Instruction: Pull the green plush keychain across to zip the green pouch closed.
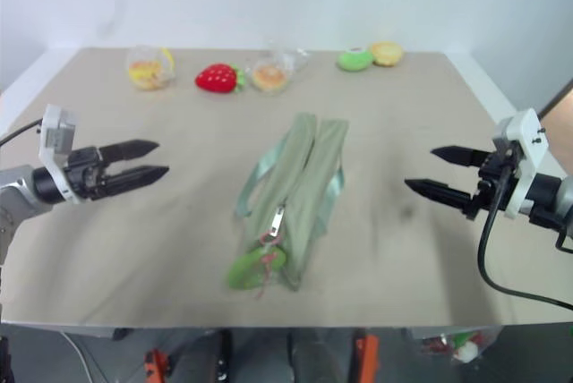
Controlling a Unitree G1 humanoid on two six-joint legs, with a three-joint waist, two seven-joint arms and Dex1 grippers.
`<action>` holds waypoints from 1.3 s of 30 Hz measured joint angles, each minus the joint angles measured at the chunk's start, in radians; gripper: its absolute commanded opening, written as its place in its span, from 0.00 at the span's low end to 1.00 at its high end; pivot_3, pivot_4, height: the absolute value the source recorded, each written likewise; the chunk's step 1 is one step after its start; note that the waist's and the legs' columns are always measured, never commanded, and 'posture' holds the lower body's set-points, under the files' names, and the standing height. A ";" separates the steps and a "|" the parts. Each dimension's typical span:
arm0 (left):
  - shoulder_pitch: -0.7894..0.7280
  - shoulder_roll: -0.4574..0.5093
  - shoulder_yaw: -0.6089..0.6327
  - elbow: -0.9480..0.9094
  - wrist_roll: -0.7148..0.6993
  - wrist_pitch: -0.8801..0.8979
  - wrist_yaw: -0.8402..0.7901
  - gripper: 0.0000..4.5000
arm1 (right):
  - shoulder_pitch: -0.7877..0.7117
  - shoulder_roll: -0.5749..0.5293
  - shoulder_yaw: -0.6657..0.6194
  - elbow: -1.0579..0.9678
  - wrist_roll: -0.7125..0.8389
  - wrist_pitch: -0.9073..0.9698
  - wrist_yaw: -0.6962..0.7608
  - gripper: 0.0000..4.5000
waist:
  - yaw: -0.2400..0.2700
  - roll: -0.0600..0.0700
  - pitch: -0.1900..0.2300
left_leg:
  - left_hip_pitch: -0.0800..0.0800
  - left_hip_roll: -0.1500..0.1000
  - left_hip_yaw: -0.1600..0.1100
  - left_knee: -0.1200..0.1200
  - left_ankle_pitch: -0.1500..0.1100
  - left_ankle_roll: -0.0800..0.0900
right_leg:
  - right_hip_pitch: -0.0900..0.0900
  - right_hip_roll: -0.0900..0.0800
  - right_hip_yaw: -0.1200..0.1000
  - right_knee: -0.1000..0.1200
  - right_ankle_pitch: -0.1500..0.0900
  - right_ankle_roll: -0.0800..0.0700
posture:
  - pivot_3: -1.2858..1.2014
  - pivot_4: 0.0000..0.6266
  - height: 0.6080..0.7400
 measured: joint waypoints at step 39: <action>-0.207 -0.104 -0.112 -0.170 -0.115 0.086 0.023 0.97 | -1.020 -0.045 1.108 0.197 -0.307 -0.859 0.471 1.00 | 0.001 0.006 0.003 | -0.002 0.002 0.003 0.000 -0.001 -0.001 | -0.003 -0.001 0.000 0.001 0.001 0.000 | 0.52 0.24 1.00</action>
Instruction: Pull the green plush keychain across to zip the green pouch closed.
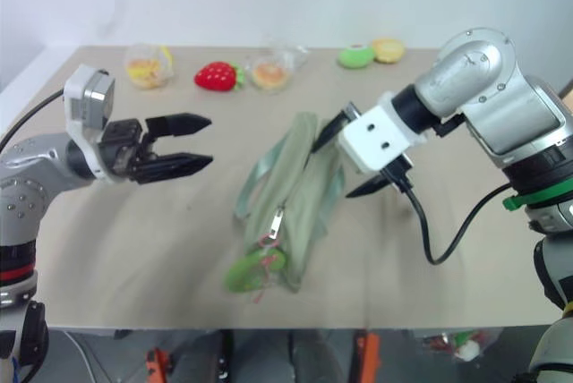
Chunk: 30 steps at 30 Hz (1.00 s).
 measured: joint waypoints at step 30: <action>0.086 -0.022 0.056 0.027 0.007 -0.046 0.098 1.00 | -0.026 0.187 -0.117 0.178 -0.126 0.376 -0.014 0.00 | -0.001 0.000 0.000 | 0.002 0.000 -0.001 0.004 0.007 0.003 | 0.001 0.000 -0.002 0.001 0.010 -0.003 | 0.52 0.24 1.00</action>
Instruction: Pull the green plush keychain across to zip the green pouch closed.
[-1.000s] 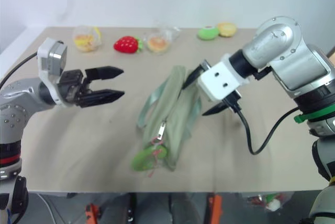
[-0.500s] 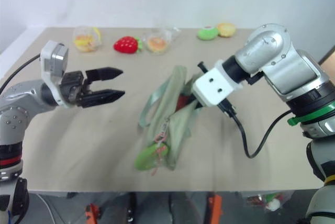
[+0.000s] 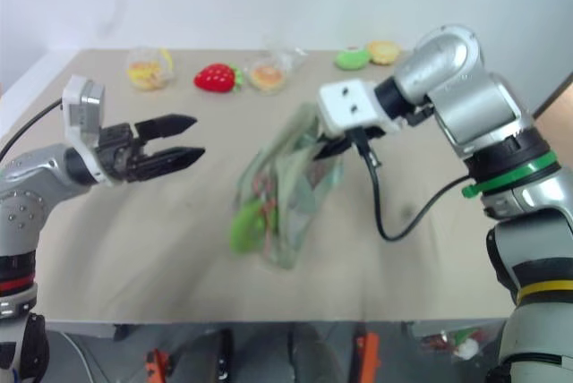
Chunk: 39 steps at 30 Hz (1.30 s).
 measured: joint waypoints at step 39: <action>0.227 0.088 0.334 -0.068 -0.050 -0.052 0.121 1.00 | -0.279 0.258 -0.012 0.215 -0.205 0.455 -0.073 0.00 | -0.019 0.000 0.000 | -0.003 0.001 -0.002 -0.004 -0.001 -0.002 | -0.005 0.001 -0.004 0.008 -0.008 -0.004 | 0.52 0.24 1.00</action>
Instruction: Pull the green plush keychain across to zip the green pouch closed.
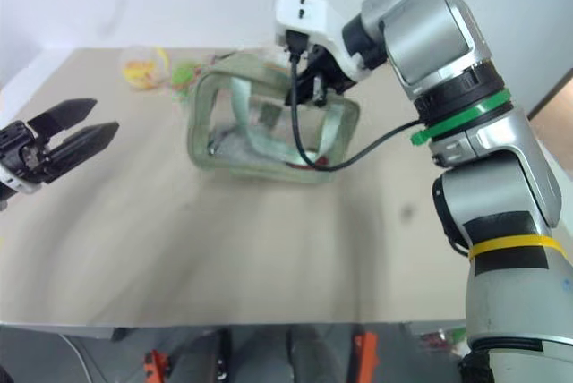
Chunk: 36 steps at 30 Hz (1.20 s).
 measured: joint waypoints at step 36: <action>-0.022 -0.022 -0.051 0.016 -0.037 -0.020 0.019 1.00 | 0.140 0.155 -0.036 -0.236 0.024 0.419 -0.067 0.35 | -0.009 -0.001 -0.001 | 0.000 0.001 -0.002 -0.006 0.001 -0.002 | -0.004 0.002 -0.002 0.004 -0.001 0.000 | 0.52 0.24 1.00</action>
